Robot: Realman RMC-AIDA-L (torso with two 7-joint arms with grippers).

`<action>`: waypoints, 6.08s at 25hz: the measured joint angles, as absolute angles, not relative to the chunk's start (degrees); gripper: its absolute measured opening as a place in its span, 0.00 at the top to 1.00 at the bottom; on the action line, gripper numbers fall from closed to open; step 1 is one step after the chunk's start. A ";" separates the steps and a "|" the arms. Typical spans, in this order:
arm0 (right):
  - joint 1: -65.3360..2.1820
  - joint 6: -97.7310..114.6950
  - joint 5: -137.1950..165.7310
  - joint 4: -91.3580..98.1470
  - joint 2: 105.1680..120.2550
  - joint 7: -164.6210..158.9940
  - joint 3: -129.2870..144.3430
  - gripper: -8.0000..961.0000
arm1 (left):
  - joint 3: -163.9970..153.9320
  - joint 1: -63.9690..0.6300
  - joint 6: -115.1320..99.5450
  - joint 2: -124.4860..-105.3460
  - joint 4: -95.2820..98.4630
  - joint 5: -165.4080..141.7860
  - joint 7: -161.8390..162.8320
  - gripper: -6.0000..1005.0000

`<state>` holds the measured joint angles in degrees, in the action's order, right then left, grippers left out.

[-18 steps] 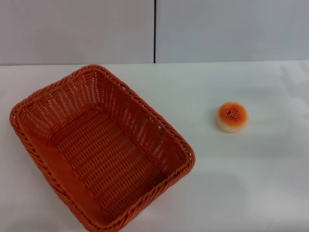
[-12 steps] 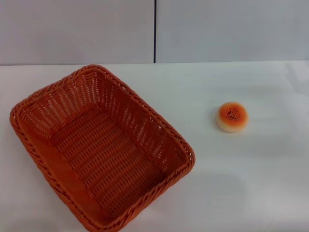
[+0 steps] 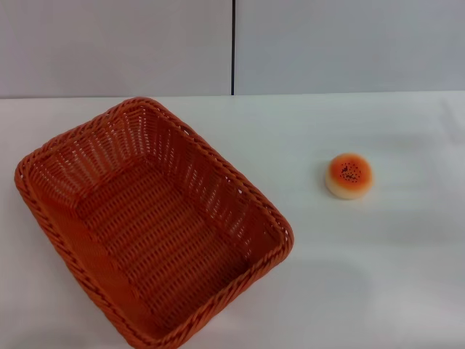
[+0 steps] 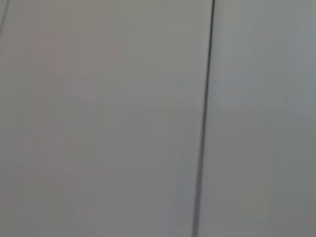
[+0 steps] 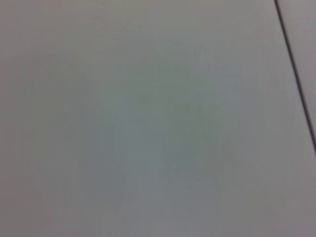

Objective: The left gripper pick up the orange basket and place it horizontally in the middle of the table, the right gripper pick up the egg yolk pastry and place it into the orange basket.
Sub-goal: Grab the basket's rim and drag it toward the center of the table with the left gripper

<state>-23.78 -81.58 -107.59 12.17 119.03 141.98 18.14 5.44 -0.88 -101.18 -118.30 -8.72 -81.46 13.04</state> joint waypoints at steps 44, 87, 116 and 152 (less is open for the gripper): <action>-24.09 -77.98 -107.67 6.79 119.03 143.77 13.98 0.36 | -40.86 -22.44 -91.89 -118.16 84.95 -129.08 108.39 0.17; -24.20 -75.27 -107.22 6.59 118.95 143.62 14.08 0.36 | -70.21 -34.06 -81.35 -118.74 73.80 -159.55 123.71 0.22; -24.81 -74.30 -107.13 5.88 118.88 143.53 14.06 0.36 | -80.40 -35.22 -85.93 -118.69 79.30 -165.60 130.17 0.59; -28.07 -71.22 -107.20 11.00 118.46 141.71 14.15 0.36 | -57.48 -51.27 -99.86 -115.71 64.09 -165.70 162.11 0.82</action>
